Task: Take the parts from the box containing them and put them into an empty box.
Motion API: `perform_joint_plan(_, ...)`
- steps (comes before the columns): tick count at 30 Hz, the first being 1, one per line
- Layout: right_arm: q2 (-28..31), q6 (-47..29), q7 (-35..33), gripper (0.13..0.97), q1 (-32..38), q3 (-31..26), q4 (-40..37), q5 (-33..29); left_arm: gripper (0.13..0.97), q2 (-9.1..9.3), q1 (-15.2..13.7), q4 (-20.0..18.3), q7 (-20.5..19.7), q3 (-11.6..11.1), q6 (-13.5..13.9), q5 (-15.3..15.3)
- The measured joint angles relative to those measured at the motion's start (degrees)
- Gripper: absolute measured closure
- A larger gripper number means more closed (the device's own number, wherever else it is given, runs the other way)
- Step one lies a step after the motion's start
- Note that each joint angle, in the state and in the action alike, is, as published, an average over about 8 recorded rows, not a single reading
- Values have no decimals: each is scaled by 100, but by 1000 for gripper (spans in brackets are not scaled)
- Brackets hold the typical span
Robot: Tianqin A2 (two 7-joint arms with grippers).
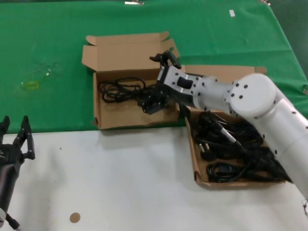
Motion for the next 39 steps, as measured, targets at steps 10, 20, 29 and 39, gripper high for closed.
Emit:
perform_joint_plan(10, 79, 468, 81, 175, -785, 388, 642, 427, 733, 0, 0, 0, 0, 0, 0, 0)
perform_joint_plan(20, 158, 937, 162, 132, -1572, 776, 1286, 856, 507, 0, 0, 0, 0, 0, 0, -1)
perform_joint_plan(29, 228, 1359, 235, 129, -2279, 1126, 1865, 1242, 315, 0, 0, 0, 0, 0, 0, -1)
perform_joint_plan(39, 308, 1830, 316, 129, -3069, 1516, 2511, 1672, 214, 0, 0, 0, 4, 0, 0, -1)
